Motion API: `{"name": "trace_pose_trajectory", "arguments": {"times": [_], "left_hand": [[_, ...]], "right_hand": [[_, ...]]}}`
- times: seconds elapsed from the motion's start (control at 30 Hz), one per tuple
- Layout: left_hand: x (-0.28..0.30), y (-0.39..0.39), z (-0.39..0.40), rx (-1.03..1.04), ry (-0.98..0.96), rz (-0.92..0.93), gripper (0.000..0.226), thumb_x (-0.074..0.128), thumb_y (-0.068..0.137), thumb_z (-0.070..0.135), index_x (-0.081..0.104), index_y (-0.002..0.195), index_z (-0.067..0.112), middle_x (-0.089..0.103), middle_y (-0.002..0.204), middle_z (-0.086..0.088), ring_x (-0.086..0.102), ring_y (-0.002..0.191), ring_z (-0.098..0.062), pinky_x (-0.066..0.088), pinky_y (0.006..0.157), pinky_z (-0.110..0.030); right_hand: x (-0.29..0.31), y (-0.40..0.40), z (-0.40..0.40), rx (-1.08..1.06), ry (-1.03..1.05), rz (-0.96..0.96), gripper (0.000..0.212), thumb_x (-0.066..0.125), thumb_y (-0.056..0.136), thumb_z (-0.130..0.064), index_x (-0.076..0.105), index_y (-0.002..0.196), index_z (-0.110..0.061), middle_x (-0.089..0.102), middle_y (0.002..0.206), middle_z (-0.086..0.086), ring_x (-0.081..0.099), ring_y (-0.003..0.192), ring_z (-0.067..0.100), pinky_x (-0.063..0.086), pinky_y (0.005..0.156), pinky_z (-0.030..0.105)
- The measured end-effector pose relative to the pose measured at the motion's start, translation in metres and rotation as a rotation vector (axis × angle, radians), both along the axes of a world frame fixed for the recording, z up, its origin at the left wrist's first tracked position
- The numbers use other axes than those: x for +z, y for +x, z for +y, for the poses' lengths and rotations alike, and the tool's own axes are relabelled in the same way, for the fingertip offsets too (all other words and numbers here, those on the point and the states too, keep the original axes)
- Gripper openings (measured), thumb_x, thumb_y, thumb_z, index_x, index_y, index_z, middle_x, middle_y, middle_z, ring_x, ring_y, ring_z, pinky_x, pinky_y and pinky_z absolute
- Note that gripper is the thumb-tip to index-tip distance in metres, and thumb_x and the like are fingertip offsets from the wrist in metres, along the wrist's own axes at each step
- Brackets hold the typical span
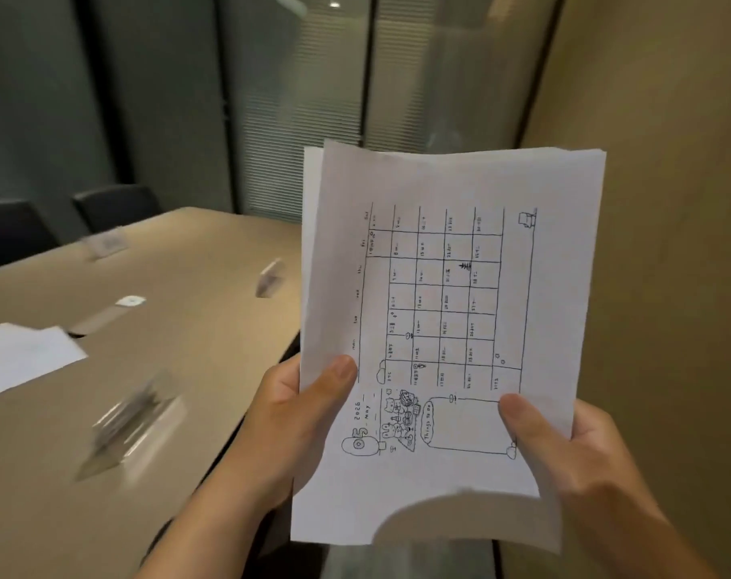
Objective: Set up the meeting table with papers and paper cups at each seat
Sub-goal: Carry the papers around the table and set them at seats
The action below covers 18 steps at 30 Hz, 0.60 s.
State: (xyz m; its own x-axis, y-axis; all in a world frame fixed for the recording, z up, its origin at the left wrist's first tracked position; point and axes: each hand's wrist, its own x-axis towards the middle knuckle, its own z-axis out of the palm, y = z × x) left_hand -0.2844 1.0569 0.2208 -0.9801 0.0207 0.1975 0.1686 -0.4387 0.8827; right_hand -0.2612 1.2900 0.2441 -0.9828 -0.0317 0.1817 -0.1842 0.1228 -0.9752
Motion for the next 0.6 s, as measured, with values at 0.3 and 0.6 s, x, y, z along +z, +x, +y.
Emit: {"name": "trace_pose_trajectory", "arguments": {"times": [0.3, 0.6], "left_hand": [[-0.015, -0.168, -0.082, 0.287, -0.042, -0.081, 0.026, 0.057, 0.094, 0.017, 0.07, 0.111, 0.002, 0.072, 0.113, -0.02, 0.07, 0.104, -0.034, 0.058, 0.084, -0.041], [-0.024, -0.252, -0.165, 0.757, -0.109, -0.271, 0.02, 0.062, 0.083, 0.027, 0.08, 0.085, 0.018, 0.079, 0.094, -0.004, 0.075, 0.087, -0.017, 0.061, 0.073, -0.027]], "right_hand": [[-0.012, -0.243, -0.087, 0.206, 0.037, -0.126, 0.023, 0.064, 0.079, -0.027, 0.074, 0.092, -0.011, 0.079, 0.081, 0.005, 0.074, 0.067, 0.019, 0.055, 0.051, 0.03], [-0.037, -0.415, -0.215, 0.592, 0.092, -0.088, 0.012, 0.062, 0.087, -0.021, 0.073, 0.083, -0.017, 0.077, 0.073, -0.007, 0.069, 0.062, 0.007, 0.049, 0.049, 0.018]]}}
